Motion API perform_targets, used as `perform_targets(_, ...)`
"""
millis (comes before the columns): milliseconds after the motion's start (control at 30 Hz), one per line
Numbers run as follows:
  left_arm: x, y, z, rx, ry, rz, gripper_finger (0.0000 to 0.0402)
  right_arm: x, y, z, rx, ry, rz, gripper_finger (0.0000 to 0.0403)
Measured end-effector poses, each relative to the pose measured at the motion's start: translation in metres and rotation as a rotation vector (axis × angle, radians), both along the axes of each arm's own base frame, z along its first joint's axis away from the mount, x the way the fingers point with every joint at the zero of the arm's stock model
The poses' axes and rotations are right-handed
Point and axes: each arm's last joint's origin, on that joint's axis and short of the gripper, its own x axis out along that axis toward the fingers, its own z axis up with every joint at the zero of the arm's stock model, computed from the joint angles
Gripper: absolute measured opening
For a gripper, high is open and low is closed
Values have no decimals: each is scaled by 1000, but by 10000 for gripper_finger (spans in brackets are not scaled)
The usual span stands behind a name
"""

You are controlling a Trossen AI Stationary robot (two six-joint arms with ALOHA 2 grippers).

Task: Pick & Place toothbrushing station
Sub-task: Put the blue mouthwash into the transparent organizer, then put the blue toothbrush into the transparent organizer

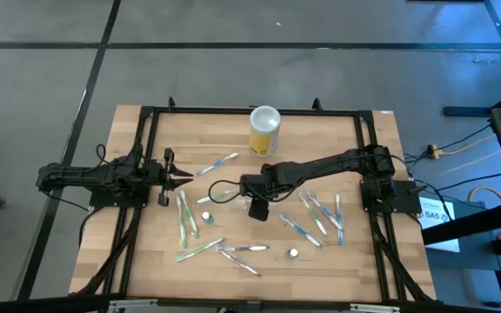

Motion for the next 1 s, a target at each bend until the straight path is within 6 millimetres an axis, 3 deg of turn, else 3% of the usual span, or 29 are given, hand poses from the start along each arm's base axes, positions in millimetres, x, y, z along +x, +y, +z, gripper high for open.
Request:
perform_targets(133, 0, 0, 0, 0, 0, 0, 54, 6, 1, 15, -10, -41, -2, 239)
perform_targets(333, 0, 0, 0, 0, 0, 0, 52, 12, 6, 44, -14, -86, 35, 206)
perform_targets(767, 0, 0, 0, 0, 0, 0, 53, 12, 6, 50, -3, -75, 37, 174)
perform_targets(1000, 0, 0, 0, 0, 0, 0, 52, -2, 8, 70, 8, 59, -23, 175)
